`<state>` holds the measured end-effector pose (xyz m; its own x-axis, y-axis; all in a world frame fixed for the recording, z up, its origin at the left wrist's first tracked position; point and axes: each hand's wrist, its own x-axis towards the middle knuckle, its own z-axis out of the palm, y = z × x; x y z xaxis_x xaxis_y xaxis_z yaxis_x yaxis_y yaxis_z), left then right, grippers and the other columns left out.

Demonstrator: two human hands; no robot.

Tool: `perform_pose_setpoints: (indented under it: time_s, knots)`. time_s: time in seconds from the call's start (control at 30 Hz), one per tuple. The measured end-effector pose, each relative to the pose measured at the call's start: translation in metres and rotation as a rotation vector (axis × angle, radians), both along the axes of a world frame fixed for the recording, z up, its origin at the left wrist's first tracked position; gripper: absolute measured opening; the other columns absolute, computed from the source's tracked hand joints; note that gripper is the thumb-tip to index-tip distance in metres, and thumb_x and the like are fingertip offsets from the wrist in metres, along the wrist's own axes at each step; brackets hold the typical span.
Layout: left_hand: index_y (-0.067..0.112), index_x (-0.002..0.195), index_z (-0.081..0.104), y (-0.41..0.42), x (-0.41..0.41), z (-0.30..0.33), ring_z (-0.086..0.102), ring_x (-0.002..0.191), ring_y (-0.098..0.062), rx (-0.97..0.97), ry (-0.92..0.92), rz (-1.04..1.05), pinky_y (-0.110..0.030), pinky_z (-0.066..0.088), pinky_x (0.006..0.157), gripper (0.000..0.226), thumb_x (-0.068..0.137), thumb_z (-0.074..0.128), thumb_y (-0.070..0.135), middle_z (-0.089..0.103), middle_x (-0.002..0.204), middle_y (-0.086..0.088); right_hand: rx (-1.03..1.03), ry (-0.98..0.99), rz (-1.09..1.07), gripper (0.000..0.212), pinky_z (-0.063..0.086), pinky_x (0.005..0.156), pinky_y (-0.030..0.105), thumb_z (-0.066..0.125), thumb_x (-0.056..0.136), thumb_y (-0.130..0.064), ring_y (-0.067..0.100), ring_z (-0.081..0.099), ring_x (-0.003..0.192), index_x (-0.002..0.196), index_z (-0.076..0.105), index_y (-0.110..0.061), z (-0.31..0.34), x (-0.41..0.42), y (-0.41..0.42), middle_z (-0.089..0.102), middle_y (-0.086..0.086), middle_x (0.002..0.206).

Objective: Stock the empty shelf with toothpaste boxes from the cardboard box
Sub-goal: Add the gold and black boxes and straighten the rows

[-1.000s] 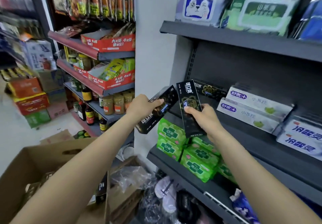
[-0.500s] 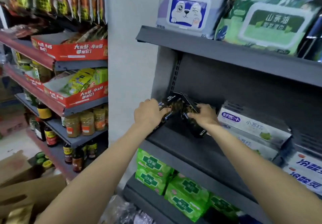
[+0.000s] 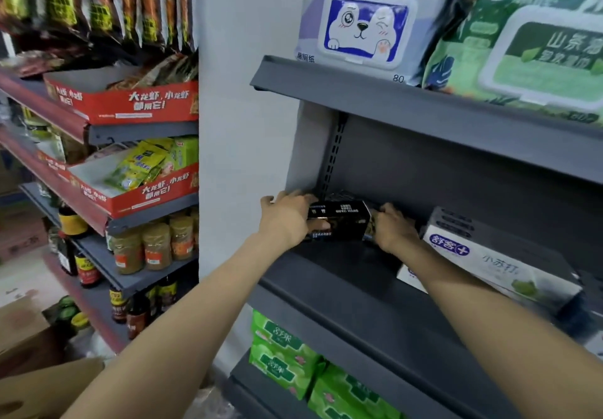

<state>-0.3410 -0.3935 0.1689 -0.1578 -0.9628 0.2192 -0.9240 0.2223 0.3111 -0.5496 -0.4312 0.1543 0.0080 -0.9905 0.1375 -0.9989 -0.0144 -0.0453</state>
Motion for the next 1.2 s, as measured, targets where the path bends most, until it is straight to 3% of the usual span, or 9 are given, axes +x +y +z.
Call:
perform_pose_setpoints:
  time_s: [0.13, 0.23, 0.4, 0.53, 0.67, 0.8, 0.97, 1.13, 1.2]
  knots:
    - [0.037, 0.140, 0.039, -0.006, -0.006, 0.001, 0.027, 0.137, -0.022, 0.000, -0.074, -0.065, -0.053, 0.002, 0.114, 0.062, 0.084, 0.053, 0.060, 0.041, 0.143, 0.006, 0.028, -0.491, 0.137, 0.078, 0.037, 0.106, 0.031, 0.055, 0.079, 0.011, 0.022, 0.041, 0.132, 0.146, 0.031, -0.022, 0.023, -0.017, 0.004, 0.036, 0.006, 0.147]
    - [0.040, 0.139, 0.040, -0.010, -0.010, 0.002, 0.029, 0.136, -0.024, -0.030, -0.026, -0.108, -0.051, 0.004, 0.115, 0.060, 0.083, 0.054, 0.061, 0.042, 0.143, 0.006, 0.161, -0.583, 0.341, 0.093, 0.033, 0.110, 0.032, 0.074, 0.072, 0.002, 0.012, 0.036, 0.129, 0.146, 0.028, -0.030, 0.026, -0.020, 0.024, 0.037, -0.002, 0.137]
    - [0.038, 0.133, 0.047, -0.019, -0.015, 0.005, 0.034, 0.133, -0.024, -0.097, 0.201, -0.089, -0.047, 0.020, 0.113, 0.055, 0.082, 0.061, 0.054, 0.044, 0.139, 0.003, -0.022, -0.962, 0.230, 0.030, 0.052, 0.085, 0.036, 0.068, 0.084, -0.012, 0.018, 0.059, 0.099, 0.112, 0.057, -0.015, 0.030, -0.014, 0.045, 0.061, 0.004, 0.103]
    - [0.036, 0.142, 0.033, -0.019, -0.004, 0.003, 0.027, 0.137, -0.029, -0.063, 0.344, -0.099, -0.047, 0.029, 0.110, 0.086, 0.069, 0.074, 0.056, 0.031, 0.148, -0.001, 0.023, -1.296, 0.042, 0.025, 0.058, 0.062, 0.028, 0.053, 0.095, -0.027, 0.017, 0.062, 0.097, 0.111, 0.060, -0.009, 0.031, -0.017, 0.054, 0.061, 0.006, 0.112]
    - [0.041, 0.145, 0.021, -0.012, -0.003, 0.002, 0.020, 0.139, -0.022, -0.115, 0.053, -0.288, -0.044, 0.017, 0.113, 0.103, 0.061, 0.079, 0.056, 0.023, 0.151, 0.006, 0.062, -1.462, -0.109, 0.016, 0.060, 0.055, 0.033, 0.054, 0.095, -0.024, 0.020, 0.063, 0.082, 0.093, 0.060, -0.009, 0.031, -0.012, 0.056, 0.063, 0.010, 0.099]
    - [0.033, 0.139, 0.033, -0.017, -0.009, 0.004, 0.035, 0.126, -0.024, -0.251, -0.159, -0.243, -0.039, 0.029, 0.104, 0.074, 0.076, 0.072, 0.041, 0.041, 0.137, 0.003, 0.158, -1.656, -0.205, 0.014, 0.058, 0.049, 0.032, 0.052, 0.096, -0.022, 0.021, 0.062, 0.078, 0.097, 0.056, -0.008, 0.039, -0.004, 0.058, 0.063, 0.012, 0.092]
    - [0.027, 0.130, 0.045, -0.030, -0.002, 0.011, 0.047, 0.118, -0.025, -0.045, -0.022, -0.324, -0.036, 0.036, 0.092, 0.058, 0.080, 0.071, 0.039, 0.057, 0.126, 0.000, 0.064, -1.164, -0.086, 0.051, 0.045, 0.095, 0.035, 0.042, 0.094, -0.050, 0.022, 0.051, 0.121, 0.133, 0.049, -0.018, 0.043, -0.006, 0.061, 0.055, 0.002, 0.131]
    - [0.016, 0.125, 0.056, -0.041, -0.006, 0.018, 0.057, 0.109, -0.020, 0.109, 0.169, -0.445, -0.024, 0.041, 0.088, 0.053, 0.077, 0.077, 0.026, 0.063, 0.116, -0.004, -0.021, -0.610, 0.204, 0.052, 0.037, 0.088, 0.023, 0.077, 0.076, -0.023, 0.016, 0.055, 0.114, 0.123, 0.056, -0.019, 0.041, -0.008, 0.058, 0.061, 0.001, 0.117]
    - [0.013, 0.126, 0.056, -0.043, -0.008, 0.019, 0.054, 0.113, -0.021, 0.045, 0.254, -0.444, -0.020, 0.037, 0.089, 0.053, 0.077, 0.077, 0.023, 0.059, 0.119, -0.007, -0.093, -0.590, 0.184, 0.046, 0.037, 0.086, 0.023, 0.078, 0.074, -0.017, 0.020, 0.057, 0.114, 0.117, 0.062, -0.014, 0.036, -0.011, 0.051, 0.065, 0.006, 0.115]
